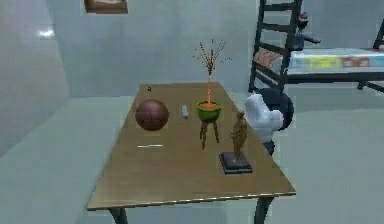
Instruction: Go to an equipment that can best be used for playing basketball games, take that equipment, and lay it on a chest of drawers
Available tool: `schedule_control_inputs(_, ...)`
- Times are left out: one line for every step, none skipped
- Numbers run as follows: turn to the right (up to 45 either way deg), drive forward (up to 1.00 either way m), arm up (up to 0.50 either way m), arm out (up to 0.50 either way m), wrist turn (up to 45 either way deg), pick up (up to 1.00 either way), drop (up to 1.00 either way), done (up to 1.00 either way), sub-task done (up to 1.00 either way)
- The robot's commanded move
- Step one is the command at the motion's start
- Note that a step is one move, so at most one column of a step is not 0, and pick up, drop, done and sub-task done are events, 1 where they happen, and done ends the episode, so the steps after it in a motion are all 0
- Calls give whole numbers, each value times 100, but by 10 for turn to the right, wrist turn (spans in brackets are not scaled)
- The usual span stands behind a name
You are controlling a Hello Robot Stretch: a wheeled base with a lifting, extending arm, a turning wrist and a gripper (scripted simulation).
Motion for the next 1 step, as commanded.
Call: schedule_control_inputs(-270,0,0,0,0,0,0,0,0)
